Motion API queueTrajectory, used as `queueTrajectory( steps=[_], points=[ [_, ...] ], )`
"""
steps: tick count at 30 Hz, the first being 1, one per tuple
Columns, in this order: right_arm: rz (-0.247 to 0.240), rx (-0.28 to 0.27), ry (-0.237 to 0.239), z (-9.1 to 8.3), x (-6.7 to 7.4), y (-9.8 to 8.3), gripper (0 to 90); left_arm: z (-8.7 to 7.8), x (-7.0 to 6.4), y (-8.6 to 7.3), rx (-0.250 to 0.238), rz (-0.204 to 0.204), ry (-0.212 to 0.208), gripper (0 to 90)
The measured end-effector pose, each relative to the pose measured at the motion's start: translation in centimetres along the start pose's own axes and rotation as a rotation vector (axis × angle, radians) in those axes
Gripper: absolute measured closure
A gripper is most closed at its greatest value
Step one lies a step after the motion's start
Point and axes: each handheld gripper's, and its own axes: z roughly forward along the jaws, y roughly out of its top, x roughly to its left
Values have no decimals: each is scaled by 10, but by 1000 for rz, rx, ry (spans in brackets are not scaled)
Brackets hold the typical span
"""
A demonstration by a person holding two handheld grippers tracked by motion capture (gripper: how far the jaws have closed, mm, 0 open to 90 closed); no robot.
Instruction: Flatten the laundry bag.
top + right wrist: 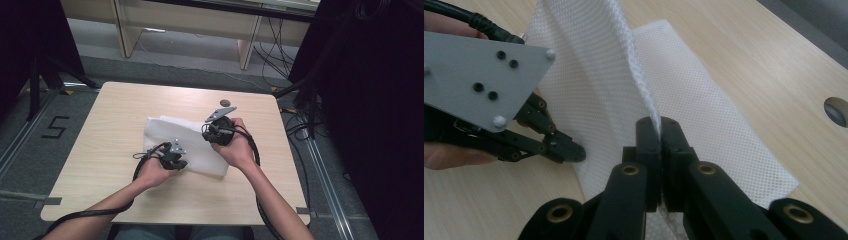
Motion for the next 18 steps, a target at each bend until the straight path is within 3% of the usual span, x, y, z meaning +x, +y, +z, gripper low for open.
queueTrajectory(
  steps=[8,9,10,11,13,14,15,18],
  points=[
    [-8,-19,7,-5,3,0,893,1,1,-2,-8,-5,16,890],
    [12,-24,9,-5,5,0,893,0,1,-2,-8,-7,21,890],
    [-8,-23,6,-6,5,0,893,0,2,-2,-5,3,25,890],
    [-9,-17,10,-7,6,0,893,1,2,-3,-9,-14,19,889],
    [-35,-28,-6,-7,7,0,892,1,5,-3,-3,7,12,888],
    [-35,-28,-6,-7,7,0,892,1,5,-3,-3,7,12,886],
    [-28,-15,-1,-9,9,1,892,1,6,-4,-1,-18,11,882],
    [-19,-33,11,-8,12,2,891,1,7,-4,2,-13,20,881]
  ],
)
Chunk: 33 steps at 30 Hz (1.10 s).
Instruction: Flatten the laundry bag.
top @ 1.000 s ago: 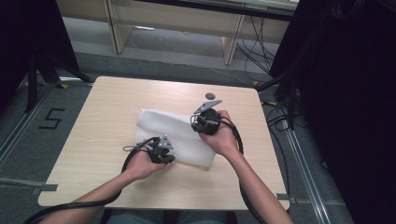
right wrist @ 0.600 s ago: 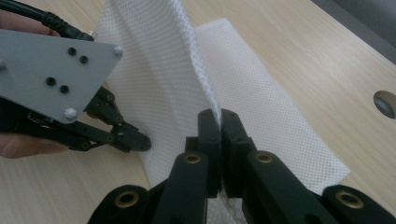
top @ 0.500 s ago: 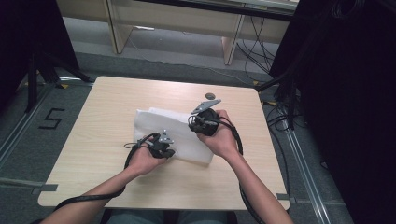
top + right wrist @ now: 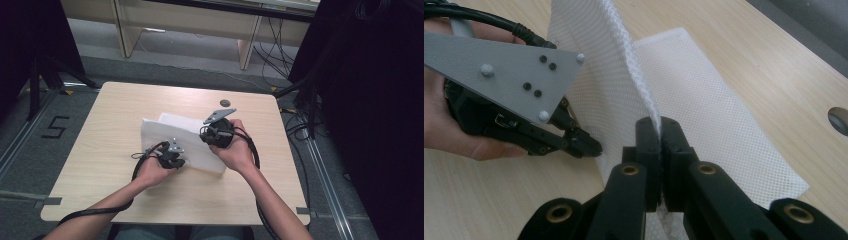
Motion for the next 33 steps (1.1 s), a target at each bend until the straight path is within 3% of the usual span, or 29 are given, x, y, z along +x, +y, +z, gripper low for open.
queueTrajectory(
  steps=[3,8,19,21,26,28,30,33],
  points=[
    [5,5,0,0,1,1,891,-2,-3,0,5,14,2,880],
    [1,4,6,0,0,1,891,-2,-14,3,10,74,4,883],
    [-17,-1,15,0,6,-3,890,-5,-3,3,-27,65,79,885],
    [-45,-4,-8,1,5,-3,891,-4,-2,3,-29,64,79,885],
    [-17,2,13,2,7,-3,891,-4,-3,2,-24,67,75,869],
    [-32,-2,-8,2,6,-3,891,-5,-4,2,-17,72,61,861],
    [-8,0,13,2,6,-3,891,-12,-6,2,-21,83,53,853],
    [-11,3,0,1,5,-4,891,-19,-6,1,-20,81,44,828]
  ],
)
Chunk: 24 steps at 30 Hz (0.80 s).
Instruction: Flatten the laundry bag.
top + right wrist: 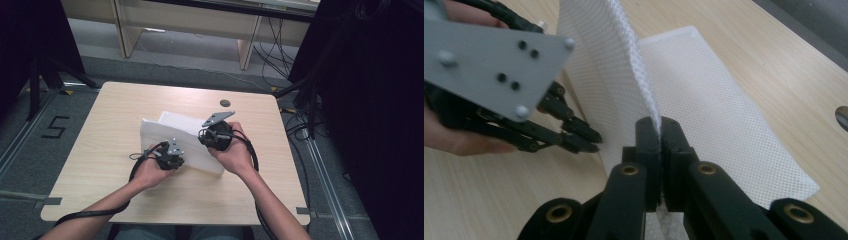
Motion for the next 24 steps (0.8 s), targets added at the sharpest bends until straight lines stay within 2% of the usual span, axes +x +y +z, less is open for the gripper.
queueTrajectory(
  steps=[1,3,4,5,6,7,8,9,10,11,12,13,14,15,16,17,18,19,20,21,22,24],
  points=[
    [16,-3,12,0,0,-1,891,-9,3,-3,1,5,1,822],
    [-4,3,-7,0,-1,-3,890,-19,6,-7,-6,-2,0,812],
    [6,-14,-5,0,0,-3,891,-24,9,-10,-7,-5,-4,808],
    [-3,-9,6,-1,0,-3,891,-30,10,-12,-13,-9,2,803],
    [-54,-23,1,1,-3,-4,891,-30,10,-12,-13,-9,2,799],
    [-54,-23,1,1,-3,-4,891,-35,12,-16,-13,-11,6,799],
    [-21,-18,13,0,0,-5,891,-47,16,-24,-21,-25,12,790],
    [-15,-21,1,0,1,-5,891,-52,19,-29,-22,-17,20,782],
    [-29,-16,8,0,1,-5,891,-58,21,-34,-24,-33,24,773],
    [-26,-15,7,0,2,-5,891,-64,22,-41,-31,-61,22,767],
    [-19,-15,14,-1,3,-5,891,-70,25,-46,-28,-61,34,763],
    [-23,-24,9,0,4,-5,891,-74,26,-52,-35,-88,37,759],
    [-3,-6,11,-2,6,-5,891,-80,27,-58,-32,-96,40,754],
    [-13,-18,2,0,7,-6,891,-84,29,-63,-32,-99,44,748],
    [-15,3,-2,-2,8,-6,891,-89,31,-67,-39,-102,56,738],
    [-13,-4,6,-2,10,-6,891,-93,32,-71,-36,-122,58,725],
    [-26,-5,-2,-2,10,-6,891,-99,36,-74,-25,-111,69,707],
    [-12,-5,4,-2,13,-7,890,-103,37,-77,-35,-130,80,684],
    [-31,0,6,-2,12,-7,890,-105,38,-80,-57,-163,93,658],
    [-19,-5,2,-2,15,-8,890,-108,42,-83,-60,-158,111,648],
    [-25,7,8,-3,15,-9,891,-110,42,-86,-74,-193,115,638],
    [-28,8,17,-2,17,-11,890,-112,45,-89,-75,-185,130,607]
  ],
)
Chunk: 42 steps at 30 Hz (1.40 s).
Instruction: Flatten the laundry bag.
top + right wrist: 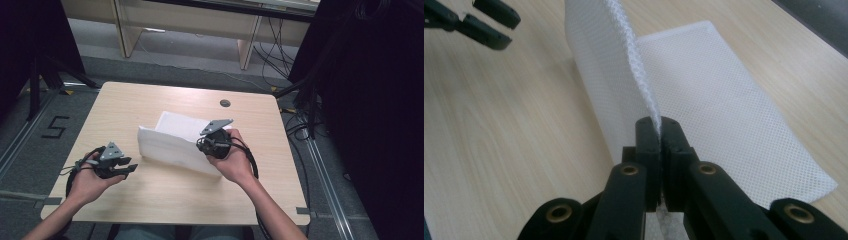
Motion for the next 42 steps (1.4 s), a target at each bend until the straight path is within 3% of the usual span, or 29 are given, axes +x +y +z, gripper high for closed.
queueTrajectory(
  steps=[2,3,4,7,9,10,11,12,14,18,19,20,21,23,25,28,29,30,32,35,37,38,39,40,42],
  points=[
    [-19,0,-10,1,1,-3,890,-3,5,-5,-11,-5,12,567],
    [-4,-6,1,1,3,-3,890,-3,5,-5,-11,-5,12,547],
    [-25,-1,11,1,2,-3,890,-2,7,-7,-17,-22,20,533],
    [-36,9,15,0,3,-6,890,-1,10,-9,-5,-7,36,501],
    [-29,12,20,1,6,-8,890,-2,13,-9,0,-7,44,494],
    [-29,12,24,2,7,-9,890,-4,15,-8,18,16,45,491],
    [-33,20,27,1,8,-10,890,-3,14,-8,-3,-11,57,489],
    [-32,9,28,2,9,-10,890,-5,16,-8,22,8,49,487],
    [-47,10,20,2,9,-11,890,-6,17,-8,24,15,68,483],
    [-40,19,36,1,13,-12,890,-6,19,-9,5,-5,79,483],
    [-38,14,33,1,14,-13,890,-7,19,-9,8,6,92,482],
    [-35,15,33,1,14,-13,890,-6,19,-9,-13,-8,97,482],
    [-43,16,30,1,14,-13,890,-8,21,-9,12,13,100,482],
    [-37,16,34,1,15,-14,890,-5,20,-9,-30,-30,106,482],
    [-38,24,44,1,16,-15,890,-7,22,-10,14,2,107,480],
    [-47,23,43,2,18,-18,890,-6,24,-10,18,6,99,480],
    [-47,30,51,2,19,-18,890,-5,24,-10,16,-1,98,481],
    [-46,35,58,2,20,-19,889,-2,21,-11,-27,-46,103,481],
    [-54,38,61,2,21,-21,889,-5,24,-10,13,5,107,482],
    [-61,46,69,3,22,-22,889,-5,25,-11,11,4,105,483],
    [-36,63,71,1,24,-24,889,-4,24,-11,14,4,106,484],
    [-26,66,60,1,25,-25,889,-1,21,-11,-17,-30,109,484],
    [-30,57,58,2,26,-26,889,0,21,-12,-22,-34,107,484],
    [-39,64,76,1,26,-27,889,-3,23,-11,14,2,106,485],
    [-49,55,74,2,28,-28,889,-3,23,-11,13,4,102,485]
  ],
)
